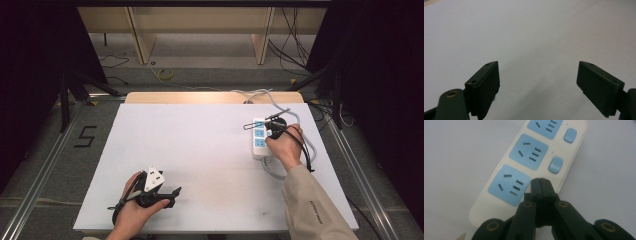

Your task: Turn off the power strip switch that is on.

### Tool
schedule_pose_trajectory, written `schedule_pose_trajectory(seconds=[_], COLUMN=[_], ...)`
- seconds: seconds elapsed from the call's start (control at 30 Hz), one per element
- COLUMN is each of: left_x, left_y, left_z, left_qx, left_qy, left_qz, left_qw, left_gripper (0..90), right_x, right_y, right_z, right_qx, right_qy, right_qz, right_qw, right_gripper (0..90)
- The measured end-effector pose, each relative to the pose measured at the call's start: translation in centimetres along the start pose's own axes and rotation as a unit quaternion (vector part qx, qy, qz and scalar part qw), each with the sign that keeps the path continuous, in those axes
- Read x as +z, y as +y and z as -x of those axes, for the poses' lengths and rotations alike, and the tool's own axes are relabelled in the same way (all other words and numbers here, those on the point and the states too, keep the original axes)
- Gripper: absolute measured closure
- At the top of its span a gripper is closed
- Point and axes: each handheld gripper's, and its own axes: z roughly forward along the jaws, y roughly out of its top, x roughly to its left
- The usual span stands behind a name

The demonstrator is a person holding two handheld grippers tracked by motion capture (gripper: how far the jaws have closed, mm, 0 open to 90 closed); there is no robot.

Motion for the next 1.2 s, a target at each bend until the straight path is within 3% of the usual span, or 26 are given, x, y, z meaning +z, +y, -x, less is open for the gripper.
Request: schedule_pose_trajectory(seconds=[0.6, 1.2], left_x=[0.0, 0.1], left_y=[0.0, -0.2], left_z=[-0.1, -0.1], left_qx=[-0.001, -0.005], left_qy=[0.0, -0.002], left_qz=[-0.001, -0.004], left_qw=[1.0, 1.0], left_gripper=[18.5, 18.5], right_x=[-0.3, -2.7], right_y=[-0.1, -1.2], right_z=[-0.4, -0.1], right_qx=[-0.003, -0.005], right_qy=[0.012, 0.036], right_qz=[0.019, 0.042], right_qw=[0.9997, 0.9985], right_gripper=[90.0, 88.4])
